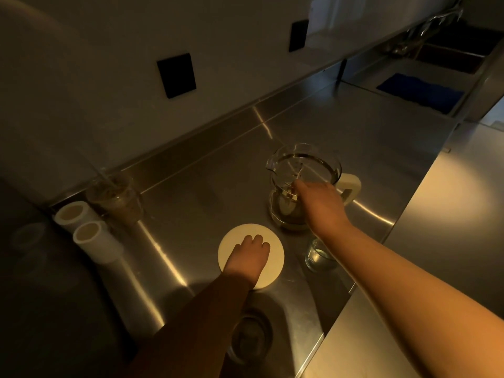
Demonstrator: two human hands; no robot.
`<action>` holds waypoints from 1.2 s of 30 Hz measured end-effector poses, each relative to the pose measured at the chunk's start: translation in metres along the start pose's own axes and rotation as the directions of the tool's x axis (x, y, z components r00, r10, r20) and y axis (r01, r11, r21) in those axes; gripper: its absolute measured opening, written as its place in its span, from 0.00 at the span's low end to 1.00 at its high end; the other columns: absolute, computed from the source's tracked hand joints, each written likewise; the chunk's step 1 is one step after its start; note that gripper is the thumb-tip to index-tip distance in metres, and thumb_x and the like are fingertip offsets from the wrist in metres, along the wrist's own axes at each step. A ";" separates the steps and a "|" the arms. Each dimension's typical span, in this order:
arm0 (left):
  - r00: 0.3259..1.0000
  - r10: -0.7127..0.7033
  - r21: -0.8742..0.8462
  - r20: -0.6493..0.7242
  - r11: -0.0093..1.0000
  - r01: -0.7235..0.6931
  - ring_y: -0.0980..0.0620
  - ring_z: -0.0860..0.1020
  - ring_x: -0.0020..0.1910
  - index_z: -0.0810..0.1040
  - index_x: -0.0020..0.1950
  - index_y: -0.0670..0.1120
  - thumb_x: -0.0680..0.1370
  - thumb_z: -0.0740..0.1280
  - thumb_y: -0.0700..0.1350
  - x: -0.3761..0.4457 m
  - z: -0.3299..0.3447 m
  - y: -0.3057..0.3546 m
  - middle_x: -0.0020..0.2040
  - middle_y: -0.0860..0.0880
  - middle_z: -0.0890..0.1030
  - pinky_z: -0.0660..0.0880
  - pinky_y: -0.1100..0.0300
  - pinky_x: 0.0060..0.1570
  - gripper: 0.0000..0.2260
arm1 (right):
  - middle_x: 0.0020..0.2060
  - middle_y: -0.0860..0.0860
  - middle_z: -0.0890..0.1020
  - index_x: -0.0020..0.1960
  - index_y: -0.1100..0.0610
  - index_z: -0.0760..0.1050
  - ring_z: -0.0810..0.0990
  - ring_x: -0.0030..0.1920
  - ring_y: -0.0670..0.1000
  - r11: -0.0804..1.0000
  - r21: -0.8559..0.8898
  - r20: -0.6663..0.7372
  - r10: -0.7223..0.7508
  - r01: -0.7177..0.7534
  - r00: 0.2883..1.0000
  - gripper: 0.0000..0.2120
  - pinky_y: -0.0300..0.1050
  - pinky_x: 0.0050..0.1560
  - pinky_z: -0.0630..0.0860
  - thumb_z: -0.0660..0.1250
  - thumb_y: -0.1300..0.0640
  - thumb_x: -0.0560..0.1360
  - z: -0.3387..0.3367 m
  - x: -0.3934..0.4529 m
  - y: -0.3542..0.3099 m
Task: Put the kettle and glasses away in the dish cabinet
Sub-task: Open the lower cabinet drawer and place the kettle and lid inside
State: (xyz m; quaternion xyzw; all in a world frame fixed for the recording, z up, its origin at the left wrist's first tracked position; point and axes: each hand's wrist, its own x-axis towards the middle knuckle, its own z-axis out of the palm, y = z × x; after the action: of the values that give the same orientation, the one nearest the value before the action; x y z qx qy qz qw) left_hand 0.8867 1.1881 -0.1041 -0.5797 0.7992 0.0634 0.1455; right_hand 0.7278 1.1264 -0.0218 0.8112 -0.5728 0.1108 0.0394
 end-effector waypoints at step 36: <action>0.971 0.057 0.104 -0.234 0.994 -0.034 0.41 0.65 0.66 0.61 0.71 0.43 0.68 0.75 0.41 -0.132 -0.148 0.039 0.68 0.42 0.65 0.70 0.48 0.60 0.35 | 0.45 0.54 0.81 0.52 0.55 0.74 0.79 0.48 0.56 0.994 -0.047 -0.121 -0.103 0.098 0.987 0.07 0.52 0.53 0.73 0.65 0.60 0.74 -0.171 -0.104 -0.003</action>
State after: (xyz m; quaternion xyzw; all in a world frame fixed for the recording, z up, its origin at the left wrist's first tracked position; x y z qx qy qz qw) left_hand 0.8645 1.2805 0.0738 -0.5566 0.8262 -0.0423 0.0764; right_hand 0.6742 1.2562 0.1214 0.8298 -0.5297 0.1469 0.0968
